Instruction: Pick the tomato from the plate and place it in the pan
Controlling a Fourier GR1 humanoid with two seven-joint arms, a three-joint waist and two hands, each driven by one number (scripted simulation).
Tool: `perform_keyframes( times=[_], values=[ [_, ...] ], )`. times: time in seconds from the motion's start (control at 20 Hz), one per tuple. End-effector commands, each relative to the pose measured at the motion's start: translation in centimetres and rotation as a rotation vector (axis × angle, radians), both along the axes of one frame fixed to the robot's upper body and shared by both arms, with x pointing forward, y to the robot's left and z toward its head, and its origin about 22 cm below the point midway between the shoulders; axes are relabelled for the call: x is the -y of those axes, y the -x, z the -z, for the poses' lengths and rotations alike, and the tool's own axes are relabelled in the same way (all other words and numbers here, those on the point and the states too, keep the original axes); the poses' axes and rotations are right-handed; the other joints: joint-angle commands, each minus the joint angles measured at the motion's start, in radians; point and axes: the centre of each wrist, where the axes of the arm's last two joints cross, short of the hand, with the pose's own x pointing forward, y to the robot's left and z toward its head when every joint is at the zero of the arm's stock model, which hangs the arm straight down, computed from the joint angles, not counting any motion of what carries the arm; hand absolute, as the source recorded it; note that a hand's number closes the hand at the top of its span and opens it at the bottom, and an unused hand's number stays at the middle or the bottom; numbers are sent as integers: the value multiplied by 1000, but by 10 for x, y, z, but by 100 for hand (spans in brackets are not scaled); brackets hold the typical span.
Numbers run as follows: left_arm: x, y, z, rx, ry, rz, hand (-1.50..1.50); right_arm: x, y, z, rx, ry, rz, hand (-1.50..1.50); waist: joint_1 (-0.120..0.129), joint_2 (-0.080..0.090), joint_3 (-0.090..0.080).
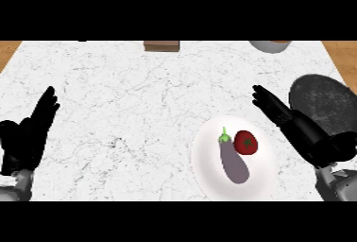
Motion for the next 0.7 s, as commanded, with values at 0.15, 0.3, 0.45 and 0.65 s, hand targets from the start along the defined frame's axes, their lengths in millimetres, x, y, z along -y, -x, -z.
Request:
perform_keyframes(
  times=[0.15,0.3,0.45,0.65],
  values=[
    [24,-17,3,133,83,48,0,17,-15,31,73,-37,-193,150,20,2,53],
    [23,-38,-15,176,142,98,0,46,-15,62,139,31,-202,150,12,7,54],
    [18,-22,4,153,143,61,0,76,-8,32,482,97,81,-150,-34,-8,54],
    [26,-34,-2,172,153,59,0,115,15,40,663,212,150,-150,-36,-10,53]
  ],
)
